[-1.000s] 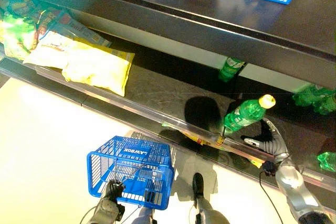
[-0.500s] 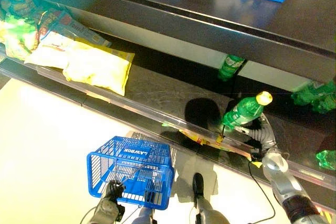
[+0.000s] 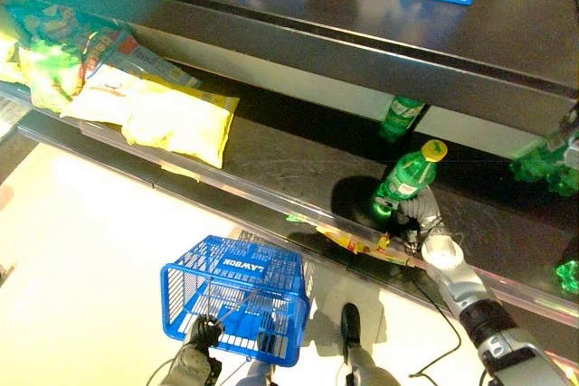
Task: Pick up the snacks into the basket
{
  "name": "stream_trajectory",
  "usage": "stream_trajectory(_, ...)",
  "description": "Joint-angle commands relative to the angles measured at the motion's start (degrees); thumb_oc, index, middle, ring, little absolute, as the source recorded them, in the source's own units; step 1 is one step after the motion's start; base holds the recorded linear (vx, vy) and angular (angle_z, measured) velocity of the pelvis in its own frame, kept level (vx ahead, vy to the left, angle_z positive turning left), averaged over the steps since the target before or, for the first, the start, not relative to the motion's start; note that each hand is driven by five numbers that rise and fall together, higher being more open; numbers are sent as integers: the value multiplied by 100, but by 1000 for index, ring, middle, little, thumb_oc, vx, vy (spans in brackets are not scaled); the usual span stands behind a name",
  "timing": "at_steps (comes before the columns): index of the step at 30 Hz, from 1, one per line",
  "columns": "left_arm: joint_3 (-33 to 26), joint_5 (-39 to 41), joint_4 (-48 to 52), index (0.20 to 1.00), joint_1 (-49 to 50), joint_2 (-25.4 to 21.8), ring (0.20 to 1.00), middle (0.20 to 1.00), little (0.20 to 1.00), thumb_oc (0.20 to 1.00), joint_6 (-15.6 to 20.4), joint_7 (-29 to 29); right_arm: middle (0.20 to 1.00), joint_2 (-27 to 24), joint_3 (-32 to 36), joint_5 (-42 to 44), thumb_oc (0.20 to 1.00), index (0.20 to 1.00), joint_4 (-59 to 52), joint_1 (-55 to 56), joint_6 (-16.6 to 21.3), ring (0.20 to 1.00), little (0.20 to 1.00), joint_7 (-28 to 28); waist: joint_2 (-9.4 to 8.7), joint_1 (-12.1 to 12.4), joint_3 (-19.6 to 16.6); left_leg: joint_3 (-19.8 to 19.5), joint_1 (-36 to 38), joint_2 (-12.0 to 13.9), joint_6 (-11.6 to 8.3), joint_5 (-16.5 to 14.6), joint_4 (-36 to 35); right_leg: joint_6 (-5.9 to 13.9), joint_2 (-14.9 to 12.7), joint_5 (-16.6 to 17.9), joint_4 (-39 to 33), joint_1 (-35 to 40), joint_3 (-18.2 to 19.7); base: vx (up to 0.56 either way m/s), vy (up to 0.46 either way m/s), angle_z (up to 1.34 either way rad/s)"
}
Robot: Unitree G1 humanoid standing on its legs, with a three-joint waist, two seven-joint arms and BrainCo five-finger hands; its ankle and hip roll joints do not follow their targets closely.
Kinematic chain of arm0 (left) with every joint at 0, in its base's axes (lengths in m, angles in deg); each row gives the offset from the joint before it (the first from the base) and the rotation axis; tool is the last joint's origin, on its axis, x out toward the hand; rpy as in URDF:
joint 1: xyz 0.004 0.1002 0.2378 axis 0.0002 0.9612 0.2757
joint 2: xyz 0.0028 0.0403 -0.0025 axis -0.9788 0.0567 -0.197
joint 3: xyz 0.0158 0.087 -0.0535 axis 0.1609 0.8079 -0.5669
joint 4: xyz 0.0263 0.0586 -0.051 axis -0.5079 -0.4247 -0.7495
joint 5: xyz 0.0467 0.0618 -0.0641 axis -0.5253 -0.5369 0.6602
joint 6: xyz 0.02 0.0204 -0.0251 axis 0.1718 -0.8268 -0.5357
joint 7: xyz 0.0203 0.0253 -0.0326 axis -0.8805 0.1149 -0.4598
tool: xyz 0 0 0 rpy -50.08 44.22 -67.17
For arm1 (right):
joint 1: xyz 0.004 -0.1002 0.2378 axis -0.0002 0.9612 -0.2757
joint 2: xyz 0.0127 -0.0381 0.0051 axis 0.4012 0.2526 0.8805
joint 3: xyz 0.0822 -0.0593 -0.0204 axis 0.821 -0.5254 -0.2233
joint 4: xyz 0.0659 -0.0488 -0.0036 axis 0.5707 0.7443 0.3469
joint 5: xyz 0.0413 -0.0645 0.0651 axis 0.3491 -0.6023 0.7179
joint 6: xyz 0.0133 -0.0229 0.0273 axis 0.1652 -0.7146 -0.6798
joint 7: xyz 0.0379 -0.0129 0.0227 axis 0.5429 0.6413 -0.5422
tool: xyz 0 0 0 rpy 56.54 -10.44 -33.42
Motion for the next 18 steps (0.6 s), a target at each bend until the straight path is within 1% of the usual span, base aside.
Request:
stream_trajectory(1,356,-148,-327,200,39,-285,200,200,200,200,13,-102,1000,533,-727,362,1000,1000,570,64,-386,1000,1000,-416,-33,421,-133,-246,-396,-152,-31,-118,88,646,-450,-180,185,-242,126,0,0,0)
stream_trajectory(8,473,-68,-276,200,63,-320,200,200,200,200,29,-73,1000,662,-876,514,1000,1000,992,-408,-435,1000,1000,-394,14,546,-113,-296,-456,-188,-14,-118,113,654,-471,-180,186,-252,97,6,7,1)
stream_trajectory(9,509,-31,-264,200,86,-317,200,200,200,200,39,-84,435,692,-901,476,435,435,1098,-561,-451,435,435,-319,29,586,-96,-306,-474,-200,-10,-117,117,655,-478,-170,180,-258,92,0,0,0)
stream_trajectory(10,508,-31,-265,200,85,-317,200,200,200,200,39,-84,231,693,-902,476,231,231,1100,-564,-449,231,231,-319,28,586,-95,-306,-474,-200,-10,-117,117,655,-478,-170,179,-258,93,0,0,0)
stream_trajectory(11,518,-25,-268,200,93,-314,200,200,200,200,29,-90,200,709,-912,412,200,200,1148,-637,-466,200,200,-252,42,607,-86,-309,-482,-204,-9,-114,116,660,-485,-161,175,-265,85,0,0,0)
stream_trajectory(13,512,12,-257,200,121,-309,200,200,200,200,16,-114,200,716,-928,343,200,200,1107,-687,-483,200,200,-194,63,644,-60,-326,-505,-210,-8,-103,117,668,-497,-146,170,-280,66,3,15,0)
stream_trajectory(18,381,97,-282,200,140,-289,200,200,200,200,1,-190,200,785,-781,372,200,200,828,-415,-476,200,200,-126,30,640,-58,-357,-504,-218,2,-101,112,675,-507,-152,146,-246,30,15,10,4)
